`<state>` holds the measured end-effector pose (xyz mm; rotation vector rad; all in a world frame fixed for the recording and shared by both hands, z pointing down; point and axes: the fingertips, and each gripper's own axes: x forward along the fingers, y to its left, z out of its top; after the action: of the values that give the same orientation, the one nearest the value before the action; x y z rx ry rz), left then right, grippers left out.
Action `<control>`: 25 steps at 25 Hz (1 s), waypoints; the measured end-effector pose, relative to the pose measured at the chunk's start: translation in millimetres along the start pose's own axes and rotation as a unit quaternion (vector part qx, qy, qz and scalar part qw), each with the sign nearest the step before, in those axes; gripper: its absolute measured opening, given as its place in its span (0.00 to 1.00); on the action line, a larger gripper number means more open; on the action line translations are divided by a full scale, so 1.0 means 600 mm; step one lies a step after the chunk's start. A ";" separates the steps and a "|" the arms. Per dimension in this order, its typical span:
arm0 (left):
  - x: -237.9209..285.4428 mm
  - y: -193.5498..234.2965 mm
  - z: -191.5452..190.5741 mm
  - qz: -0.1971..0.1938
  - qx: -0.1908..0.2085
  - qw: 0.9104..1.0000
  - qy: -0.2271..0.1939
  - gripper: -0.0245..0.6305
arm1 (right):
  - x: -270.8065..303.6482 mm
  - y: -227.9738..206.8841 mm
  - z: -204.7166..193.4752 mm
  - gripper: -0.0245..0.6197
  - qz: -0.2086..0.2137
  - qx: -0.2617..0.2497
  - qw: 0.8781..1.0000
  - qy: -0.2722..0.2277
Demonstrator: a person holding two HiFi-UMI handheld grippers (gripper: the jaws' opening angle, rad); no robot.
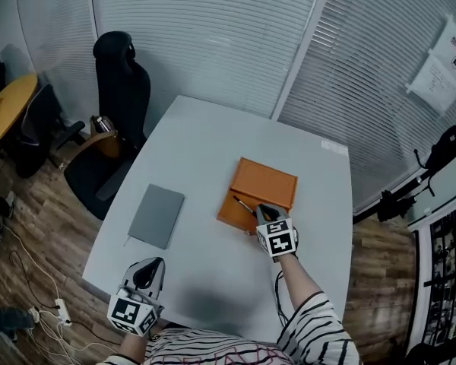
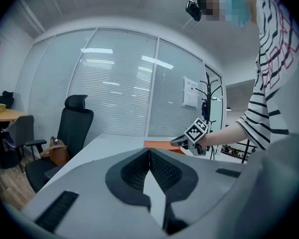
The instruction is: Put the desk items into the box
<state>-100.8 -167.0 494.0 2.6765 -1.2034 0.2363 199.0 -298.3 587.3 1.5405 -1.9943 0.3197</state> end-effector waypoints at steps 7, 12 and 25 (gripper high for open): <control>0.021 -0.023 0.011 -0.033 0.007 0.999 -0.009 0.07 | -0.106 0.026 0.013 0.08 -0.012 0.022 0.998 -0.060; 0.044 -0.047 0.017 -0.065 0.010 0.998 -0.013 0.07 | -0.189 0.019 0.020 0.08 -0.038 0.045 0.994 -0.095; 0.090 -0.097 0.027 -0.119 0.018 0.993 -0.014 0.07 | -0.357 0.034 -0.004 0.08 -0.073 0.132 0.975 -0.161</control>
<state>-20.5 -172.2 484.1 2.8303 -0.8815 0.1843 213.6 -120.0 467.3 2.0030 -2.1306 0.2988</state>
